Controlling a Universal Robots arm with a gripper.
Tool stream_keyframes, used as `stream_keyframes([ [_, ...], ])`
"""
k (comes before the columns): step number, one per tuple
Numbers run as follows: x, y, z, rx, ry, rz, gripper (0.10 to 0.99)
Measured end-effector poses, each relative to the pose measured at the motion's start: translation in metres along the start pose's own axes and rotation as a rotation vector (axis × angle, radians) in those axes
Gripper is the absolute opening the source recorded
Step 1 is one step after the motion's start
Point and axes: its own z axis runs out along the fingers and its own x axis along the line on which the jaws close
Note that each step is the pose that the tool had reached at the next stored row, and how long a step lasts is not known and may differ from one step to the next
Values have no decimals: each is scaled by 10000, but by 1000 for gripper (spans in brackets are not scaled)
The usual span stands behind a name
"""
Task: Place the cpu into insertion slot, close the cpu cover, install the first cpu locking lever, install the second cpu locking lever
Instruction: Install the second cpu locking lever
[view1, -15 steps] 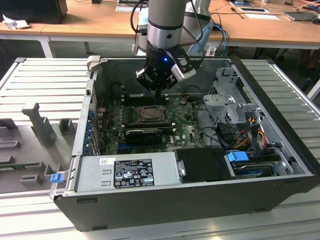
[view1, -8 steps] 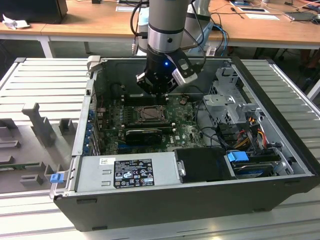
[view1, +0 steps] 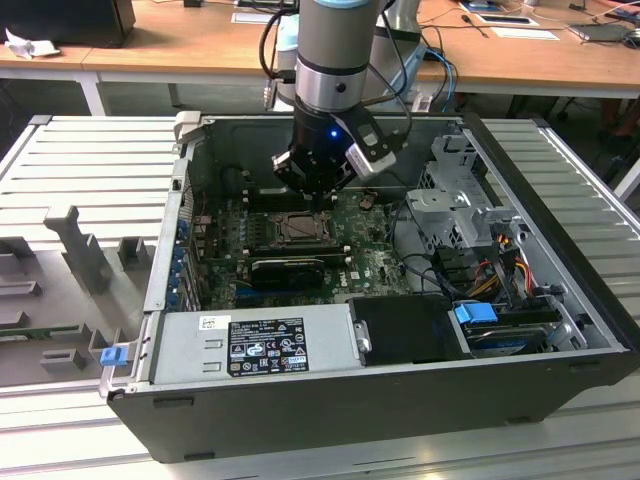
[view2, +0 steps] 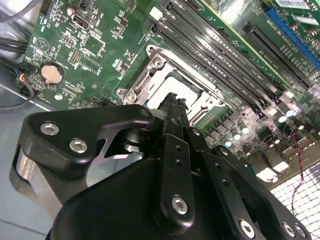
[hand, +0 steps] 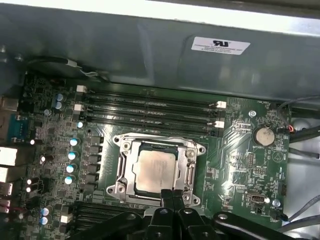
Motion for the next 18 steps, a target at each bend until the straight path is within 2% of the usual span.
stream_keyframes([
  [4, 5, -30, 15, -2, 3, -19, 106],
  [8, 11, -75, 71, -8, 78, -35, 106],
  [9, 15, -113, 93, -13, 94, -34, 106],
  [10, 21, -155, 96, -14, 95, -34, 106],
  [13, 39, -206, 93, -15, 93, -34, 106],
  [18, 55, -262, 90, -16, 93, -37, 106],
])
